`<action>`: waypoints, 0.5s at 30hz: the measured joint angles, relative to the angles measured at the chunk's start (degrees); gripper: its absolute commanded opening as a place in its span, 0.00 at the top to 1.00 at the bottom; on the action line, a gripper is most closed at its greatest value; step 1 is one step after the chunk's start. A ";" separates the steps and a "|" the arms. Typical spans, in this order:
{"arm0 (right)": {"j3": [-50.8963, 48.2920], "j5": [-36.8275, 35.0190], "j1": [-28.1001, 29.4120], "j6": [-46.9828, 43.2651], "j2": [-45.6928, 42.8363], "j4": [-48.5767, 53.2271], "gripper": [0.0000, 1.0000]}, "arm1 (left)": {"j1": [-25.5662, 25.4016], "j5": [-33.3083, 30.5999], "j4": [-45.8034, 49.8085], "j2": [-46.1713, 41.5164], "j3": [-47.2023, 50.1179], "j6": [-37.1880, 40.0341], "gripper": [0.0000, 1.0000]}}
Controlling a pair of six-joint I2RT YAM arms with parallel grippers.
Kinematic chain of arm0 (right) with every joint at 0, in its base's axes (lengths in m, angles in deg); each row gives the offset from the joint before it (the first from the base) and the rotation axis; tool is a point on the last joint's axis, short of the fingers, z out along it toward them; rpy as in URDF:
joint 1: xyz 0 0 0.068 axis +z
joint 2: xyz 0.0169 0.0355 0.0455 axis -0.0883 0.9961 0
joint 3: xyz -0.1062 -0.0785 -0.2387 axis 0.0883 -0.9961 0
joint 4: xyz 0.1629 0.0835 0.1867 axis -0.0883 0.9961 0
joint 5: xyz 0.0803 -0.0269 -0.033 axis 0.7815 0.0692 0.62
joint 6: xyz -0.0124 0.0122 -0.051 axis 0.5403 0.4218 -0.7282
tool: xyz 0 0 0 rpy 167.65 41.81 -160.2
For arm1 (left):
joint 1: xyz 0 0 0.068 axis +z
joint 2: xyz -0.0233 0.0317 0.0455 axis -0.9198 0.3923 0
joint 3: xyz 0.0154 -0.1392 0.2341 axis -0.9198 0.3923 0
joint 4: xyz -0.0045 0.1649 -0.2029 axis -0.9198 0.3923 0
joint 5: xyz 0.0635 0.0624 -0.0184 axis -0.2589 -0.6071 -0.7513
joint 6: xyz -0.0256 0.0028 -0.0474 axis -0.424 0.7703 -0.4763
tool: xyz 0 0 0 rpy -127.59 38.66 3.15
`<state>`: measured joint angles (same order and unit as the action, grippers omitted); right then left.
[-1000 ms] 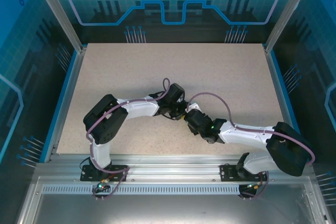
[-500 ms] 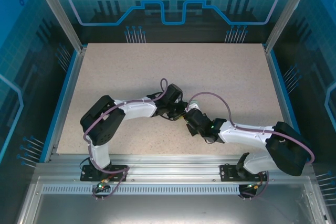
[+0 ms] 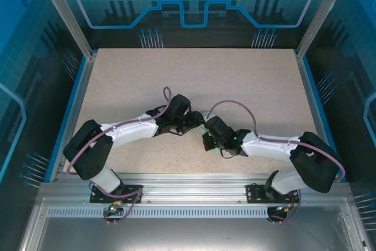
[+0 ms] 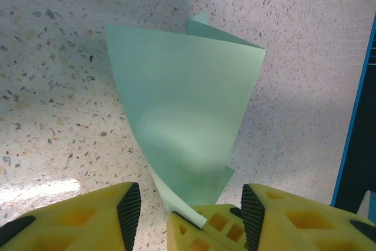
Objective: Fold a paper plane with a square sheet of paper (pick it up from the middle)
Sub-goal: Fold the wing for the fifth time at the center of the table.
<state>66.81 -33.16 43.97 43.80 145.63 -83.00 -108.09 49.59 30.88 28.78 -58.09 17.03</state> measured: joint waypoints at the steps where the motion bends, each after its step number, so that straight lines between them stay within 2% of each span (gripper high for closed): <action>1: -0.13 1.40 -0.79 0.55 0.00 -0.90 0.95 | 0.00 0.00 0.00 0.00 0.00 0.00 0.46; 8: -6.29 12.85 -11.02 5.25 -0.57 -8.07 0.93 | 0.00 0.31 -1.01 0.09 0.00 -0.02 0.47; 15: -10.16 18.27 -17.03 7.26 -3.91 -9.18 0.92 | -0.22 3.34 -3.32 3.52 -0.74 0.24 0.51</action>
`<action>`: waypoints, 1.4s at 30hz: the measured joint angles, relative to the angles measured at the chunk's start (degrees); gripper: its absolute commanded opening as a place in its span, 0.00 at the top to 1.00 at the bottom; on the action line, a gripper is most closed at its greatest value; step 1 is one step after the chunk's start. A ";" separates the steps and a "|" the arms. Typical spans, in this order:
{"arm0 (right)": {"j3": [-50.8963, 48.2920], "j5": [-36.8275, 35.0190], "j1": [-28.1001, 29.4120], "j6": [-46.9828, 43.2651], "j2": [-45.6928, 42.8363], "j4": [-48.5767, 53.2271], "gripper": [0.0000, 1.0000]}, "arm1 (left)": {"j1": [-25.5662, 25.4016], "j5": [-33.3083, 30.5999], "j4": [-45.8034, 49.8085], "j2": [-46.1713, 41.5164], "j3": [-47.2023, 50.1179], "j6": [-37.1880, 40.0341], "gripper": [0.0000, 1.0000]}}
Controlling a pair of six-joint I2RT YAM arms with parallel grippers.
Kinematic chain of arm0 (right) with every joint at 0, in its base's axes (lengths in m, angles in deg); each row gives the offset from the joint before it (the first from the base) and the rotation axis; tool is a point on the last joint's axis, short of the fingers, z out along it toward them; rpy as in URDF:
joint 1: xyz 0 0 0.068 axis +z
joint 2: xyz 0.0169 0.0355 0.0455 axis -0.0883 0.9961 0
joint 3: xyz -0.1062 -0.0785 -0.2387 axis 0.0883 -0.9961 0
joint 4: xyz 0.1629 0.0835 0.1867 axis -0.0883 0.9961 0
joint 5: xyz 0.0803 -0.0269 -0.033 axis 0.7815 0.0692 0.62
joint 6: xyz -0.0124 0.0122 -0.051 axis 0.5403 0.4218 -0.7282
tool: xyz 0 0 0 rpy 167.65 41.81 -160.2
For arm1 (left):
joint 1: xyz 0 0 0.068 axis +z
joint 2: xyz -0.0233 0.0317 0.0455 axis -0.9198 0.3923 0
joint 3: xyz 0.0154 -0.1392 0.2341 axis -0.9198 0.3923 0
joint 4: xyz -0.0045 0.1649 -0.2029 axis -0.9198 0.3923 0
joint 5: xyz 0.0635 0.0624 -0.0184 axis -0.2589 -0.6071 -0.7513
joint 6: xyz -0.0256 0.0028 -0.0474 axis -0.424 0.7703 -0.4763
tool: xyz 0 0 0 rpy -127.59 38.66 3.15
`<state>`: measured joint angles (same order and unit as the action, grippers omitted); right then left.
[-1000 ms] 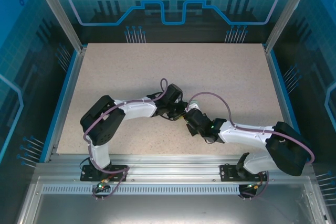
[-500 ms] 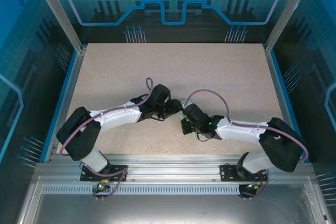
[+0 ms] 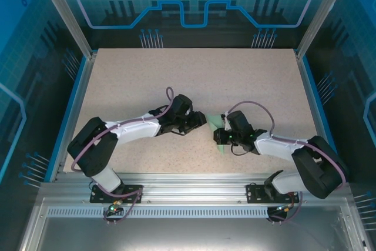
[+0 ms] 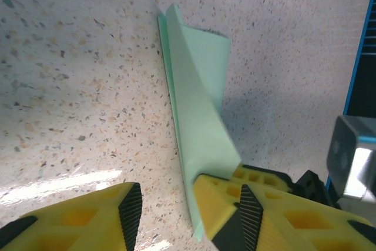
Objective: Fold a paper plane with a square sheet of paper (pick it up from the middle)
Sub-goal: Fold the wing for the fifth time at the center of the table.
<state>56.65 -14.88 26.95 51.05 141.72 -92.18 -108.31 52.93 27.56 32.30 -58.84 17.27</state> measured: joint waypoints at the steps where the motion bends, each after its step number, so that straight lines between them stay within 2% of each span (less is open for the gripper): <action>1: -0.63 0.44 -0.85 0.42 -0.50 -0.39 0.92 | -0.17 0.52 -0.20 1.01 -0.59 0.20 0.52; 7: -3.43 3.48 -5.40 2.05 -1.46 -1.73 0.91 | -1.90 3.32 -0.98 6.40 -5.35 0.61 0.54; 14: -5.18 11.67 -11.17 3.26 0.11 -5.31 0.91 | -2.93 5.95 -2.34 11.43 -10.27 0.61 0.55; 21: -5.07 17.62 -12.94 2.47 0.48 -6.12 0.87 | -3.02 7.08 -3.58 14.82 -12.50 0.28 0.55; 25: -4.48 18.64 -12.94 0.72 -0.15 -4.72 0.79 | -3.02 7.08 -3.63 16.20 -13.14 0.15 0.56; 27: -3.89 18.60 -12.96 -0.42 -0.81 -3.17 0.69 | -3.02 7.06 -3.63 16.81 -13.44 0.15 0.56; 32: -2.62 16.02 -12.81 -4.00 -3.87 2.14 0.53 | -3.02 7.02 -3.58 18.05 -14.23 -0.39 0.57; 37: -2.27 9.22 -10.51 -6.19 -7.61 7.56 0.49 | -3.02 7.02 -3.58 18.53 -15.26 -1.01 0.57; 42: -0.92 2.71 -7.52 -7.78 -7.87 11.74 0.50 | -3.02 7.04 -3.58 18.60 -16.09 -1.18 0.57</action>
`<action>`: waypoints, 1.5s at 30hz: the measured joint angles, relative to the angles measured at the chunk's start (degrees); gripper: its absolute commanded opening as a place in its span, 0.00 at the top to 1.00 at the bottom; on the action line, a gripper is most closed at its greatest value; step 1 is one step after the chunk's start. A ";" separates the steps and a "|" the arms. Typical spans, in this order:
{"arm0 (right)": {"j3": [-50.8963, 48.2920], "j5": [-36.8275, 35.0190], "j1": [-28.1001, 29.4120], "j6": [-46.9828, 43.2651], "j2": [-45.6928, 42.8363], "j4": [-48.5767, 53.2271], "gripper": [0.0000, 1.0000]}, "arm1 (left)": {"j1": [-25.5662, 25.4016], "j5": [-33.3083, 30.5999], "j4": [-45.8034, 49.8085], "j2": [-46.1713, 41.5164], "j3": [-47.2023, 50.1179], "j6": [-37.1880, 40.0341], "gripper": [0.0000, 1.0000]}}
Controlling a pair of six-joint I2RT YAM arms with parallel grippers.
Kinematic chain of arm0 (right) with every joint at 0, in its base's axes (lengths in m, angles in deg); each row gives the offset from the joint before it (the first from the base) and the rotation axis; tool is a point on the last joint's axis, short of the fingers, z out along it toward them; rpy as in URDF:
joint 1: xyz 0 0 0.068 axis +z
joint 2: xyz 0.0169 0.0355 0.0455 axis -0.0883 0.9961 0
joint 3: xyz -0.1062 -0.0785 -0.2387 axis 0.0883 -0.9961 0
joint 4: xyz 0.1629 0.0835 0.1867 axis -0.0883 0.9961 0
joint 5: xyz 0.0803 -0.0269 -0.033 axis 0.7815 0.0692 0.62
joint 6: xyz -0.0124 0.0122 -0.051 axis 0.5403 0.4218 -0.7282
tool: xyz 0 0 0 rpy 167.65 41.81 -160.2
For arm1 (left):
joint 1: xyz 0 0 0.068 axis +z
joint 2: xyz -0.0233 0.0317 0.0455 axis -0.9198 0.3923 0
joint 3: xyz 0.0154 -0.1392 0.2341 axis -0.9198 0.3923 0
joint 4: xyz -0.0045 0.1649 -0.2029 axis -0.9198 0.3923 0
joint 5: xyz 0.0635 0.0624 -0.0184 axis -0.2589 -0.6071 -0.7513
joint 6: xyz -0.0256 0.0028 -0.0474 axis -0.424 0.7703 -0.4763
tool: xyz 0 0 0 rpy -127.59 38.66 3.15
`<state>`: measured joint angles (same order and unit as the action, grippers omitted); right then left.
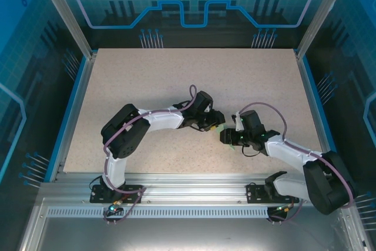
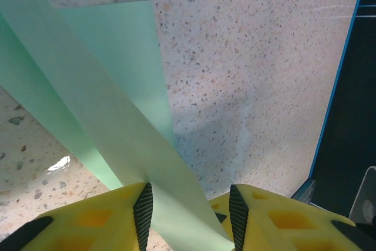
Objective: Fold a paper plane with a square sheet of paper (pick it up from the middle)
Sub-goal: Fold the wing for the fifth time at the center of the table.
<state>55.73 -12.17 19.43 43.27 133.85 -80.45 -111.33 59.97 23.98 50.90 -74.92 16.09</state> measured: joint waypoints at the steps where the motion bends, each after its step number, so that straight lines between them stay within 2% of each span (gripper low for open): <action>1: 0.28 -1.01 0.48 -0.26 0.24 0.63 0.51 | 0.00 -0.02 0.02 0.00 -0.04 0.00 0.57; 8: 2.14 -5.73 2.27 -1.60 1.90 2.97 0.73 | 0.00 -0.02 0.13 0.20 -0.35 0.00 0.57; 19: 2.54 -7.39 2.27 -1.95 2.78 3.80 0.88 | 0.00 -0.02 0.26 0.26 -0.70 0.02 0.57; 34: 2.58 -2.12 3.34 2.69 6.12 -1.11 0.90 | 0.07 -0.02 1.31 0.24 -1.11 0.04 0.56; 45: 3.08 -1.42 3.34 2.73 6.69 -0.20 0.78 | 0.50 -0.02 1.55 0.26 -1.11 0.04 0.57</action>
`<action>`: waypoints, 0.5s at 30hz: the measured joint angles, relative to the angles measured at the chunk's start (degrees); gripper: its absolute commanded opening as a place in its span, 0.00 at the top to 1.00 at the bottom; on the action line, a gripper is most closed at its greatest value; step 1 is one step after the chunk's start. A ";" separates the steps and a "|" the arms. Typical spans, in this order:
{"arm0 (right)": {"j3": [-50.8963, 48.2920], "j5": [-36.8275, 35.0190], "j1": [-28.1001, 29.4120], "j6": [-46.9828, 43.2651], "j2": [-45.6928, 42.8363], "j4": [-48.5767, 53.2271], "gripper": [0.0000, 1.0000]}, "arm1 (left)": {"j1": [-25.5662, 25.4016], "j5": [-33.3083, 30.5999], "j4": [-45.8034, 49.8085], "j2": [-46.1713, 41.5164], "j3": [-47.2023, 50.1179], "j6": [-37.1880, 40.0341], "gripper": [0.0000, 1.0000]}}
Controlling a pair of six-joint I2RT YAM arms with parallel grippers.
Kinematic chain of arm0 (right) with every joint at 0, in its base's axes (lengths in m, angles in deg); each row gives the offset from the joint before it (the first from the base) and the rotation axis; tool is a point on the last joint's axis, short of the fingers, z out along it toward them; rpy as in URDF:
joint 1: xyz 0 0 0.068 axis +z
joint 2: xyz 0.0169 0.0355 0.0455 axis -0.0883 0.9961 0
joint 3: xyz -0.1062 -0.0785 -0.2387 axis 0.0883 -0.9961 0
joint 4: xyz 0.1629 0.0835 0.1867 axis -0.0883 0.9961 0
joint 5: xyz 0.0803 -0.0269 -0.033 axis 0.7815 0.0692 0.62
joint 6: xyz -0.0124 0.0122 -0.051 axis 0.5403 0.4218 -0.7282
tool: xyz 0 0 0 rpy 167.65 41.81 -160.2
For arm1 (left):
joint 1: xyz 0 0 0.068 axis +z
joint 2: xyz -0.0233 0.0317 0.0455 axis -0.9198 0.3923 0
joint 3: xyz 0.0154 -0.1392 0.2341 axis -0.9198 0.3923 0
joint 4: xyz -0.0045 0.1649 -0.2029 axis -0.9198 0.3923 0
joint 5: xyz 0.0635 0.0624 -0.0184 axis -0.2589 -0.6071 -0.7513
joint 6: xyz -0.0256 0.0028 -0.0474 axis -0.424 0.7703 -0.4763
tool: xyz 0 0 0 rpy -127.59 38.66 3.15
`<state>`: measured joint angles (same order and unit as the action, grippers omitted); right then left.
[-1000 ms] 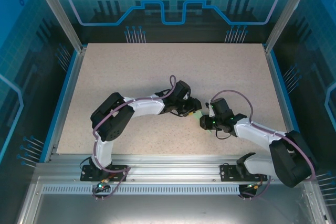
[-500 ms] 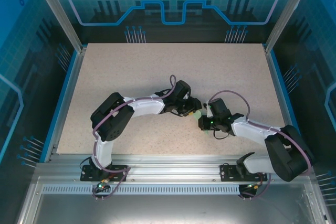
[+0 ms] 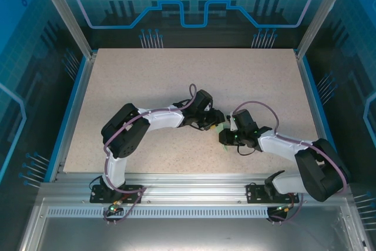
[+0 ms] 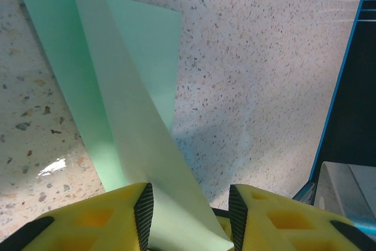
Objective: Fold a paper plane with a square sheet of paper (pick it up from the middle)
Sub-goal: Fold the wing for the fifth time at the center of the table.
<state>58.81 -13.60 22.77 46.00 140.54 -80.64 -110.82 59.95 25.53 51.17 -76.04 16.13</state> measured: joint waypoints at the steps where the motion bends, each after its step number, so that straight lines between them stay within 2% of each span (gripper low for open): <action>1: 0.15 -0.28 0.00 -0.28 -0.20 0.61 0.78 | 0.09 0.00 0.00 -0.02 0.00 0.00 0.57; 8: 0.57 -0.74 0.00 -1.62 -1.22 2.49 0.80 | 0.26 0.00 0.00 0.00 0.00 0.00 0.58; 15: 0.57 -0.72 0.04 -2.34 -1.22 2.71 0.92 | 0.26 0.00 0.02 0.00 0.00 0.02 0.58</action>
<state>59.38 -14.32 22.82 43.67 139.32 -77.93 -110.56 59.95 25.55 51.17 -76.04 16.15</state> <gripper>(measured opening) 0.111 0.419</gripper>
